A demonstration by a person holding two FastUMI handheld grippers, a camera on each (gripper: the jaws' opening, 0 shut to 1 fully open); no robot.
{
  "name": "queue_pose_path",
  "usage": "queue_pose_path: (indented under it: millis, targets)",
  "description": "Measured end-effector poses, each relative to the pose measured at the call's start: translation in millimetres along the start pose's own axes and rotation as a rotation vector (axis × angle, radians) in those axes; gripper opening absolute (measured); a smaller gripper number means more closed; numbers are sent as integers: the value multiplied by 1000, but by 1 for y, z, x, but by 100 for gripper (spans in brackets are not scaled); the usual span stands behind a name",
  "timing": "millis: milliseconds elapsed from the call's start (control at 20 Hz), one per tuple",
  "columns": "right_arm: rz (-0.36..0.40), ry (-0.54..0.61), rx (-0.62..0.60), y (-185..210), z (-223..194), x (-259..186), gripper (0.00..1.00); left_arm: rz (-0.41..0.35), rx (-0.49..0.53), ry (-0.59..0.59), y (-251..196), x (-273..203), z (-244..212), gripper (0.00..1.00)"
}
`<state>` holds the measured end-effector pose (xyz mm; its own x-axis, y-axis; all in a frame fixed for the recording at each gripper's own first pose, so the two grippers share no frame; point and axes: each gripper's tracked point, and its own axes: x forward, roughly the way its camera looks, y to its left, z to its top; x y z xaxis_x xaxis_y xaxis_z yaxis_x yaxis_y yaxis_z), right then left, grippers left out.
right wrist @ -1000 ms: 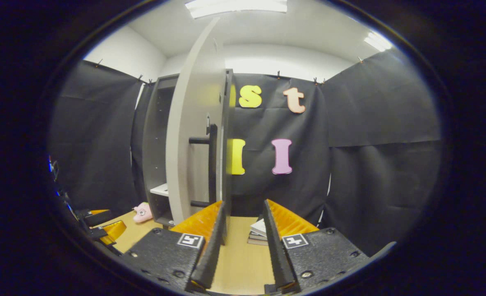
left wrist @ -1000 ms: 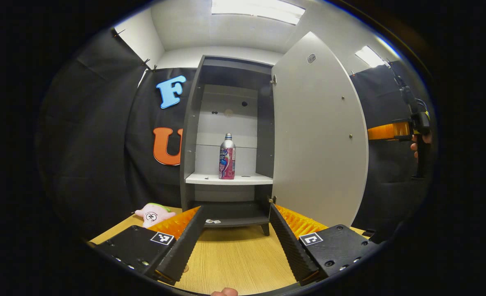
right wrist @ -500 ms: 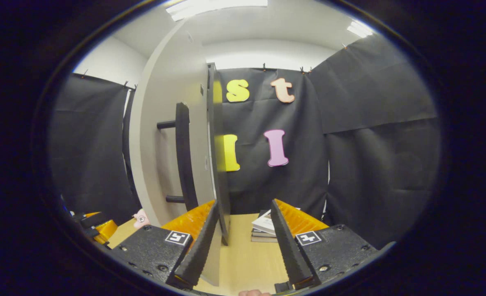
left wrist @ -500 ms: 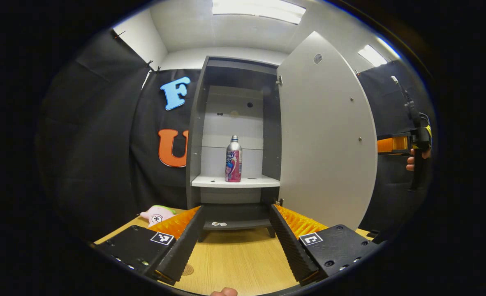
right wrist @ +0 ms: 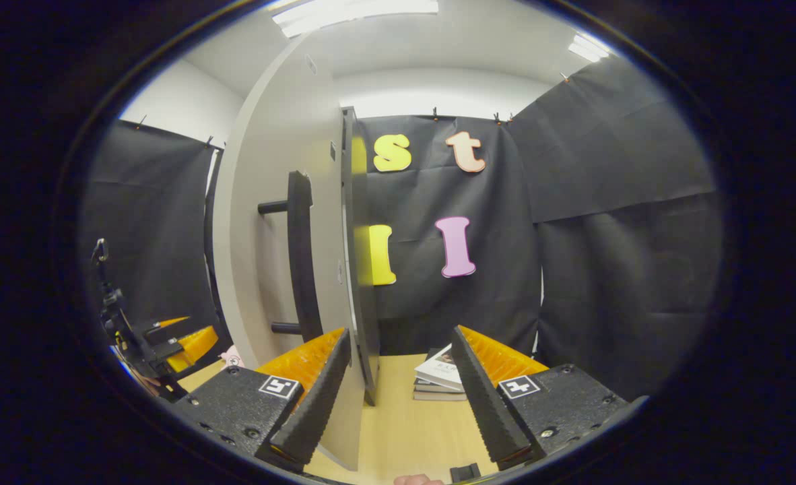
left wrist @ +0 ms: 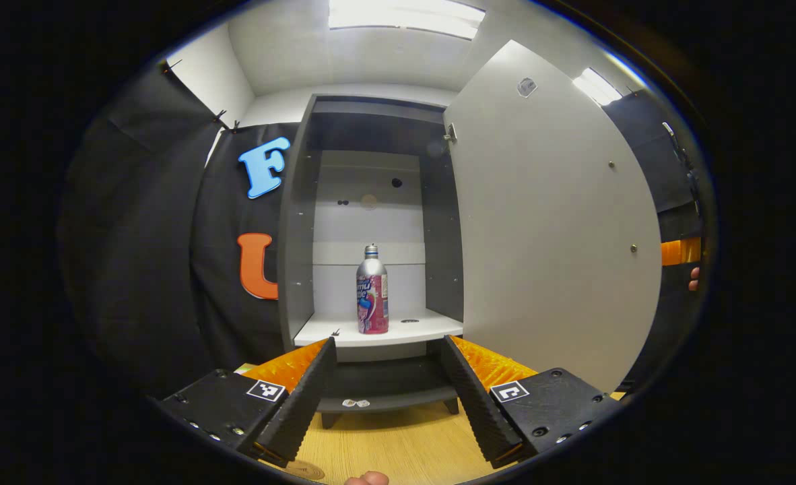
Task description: Open the cabinet door with the right hand, grasp the bottle in the cabinet with the left hand and place it on the coaster, then close the cabinet door with the right hand.
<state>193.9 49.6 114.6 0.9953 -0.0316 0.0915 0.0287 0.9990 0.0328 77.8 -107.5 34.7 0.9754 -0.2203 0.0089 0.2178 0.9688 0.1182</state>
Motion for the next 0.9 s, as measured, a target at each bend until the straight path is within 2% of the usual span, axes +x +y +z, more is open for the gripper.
queue_pose_path:
  millis: [250,450,550,600,700,750,900]
  targets:
    - [-12,5,-5,-1,2,-1,93,-11,1,-32,10,82,12,95]
    - [-23,2,19,-1,6,1,93,-13,-1,-3,17,142,-3,96]
    - [-35,5,26,-4,6,4,93,2,21,14,25,171,-12,96]
    - [-37,11,29,-5,5,6,93,7,20,24,28,184,-18,100]
    - [-36,12,33,-4,6,8,93,24,5,49,32,207,-28,100]
    - [-37,14,31,-4,5,9,93,34,-3,60,37,216,-33,96]
    - [-39,25,29,-6,2,11,93,81,14,71,53,241,-43,96]
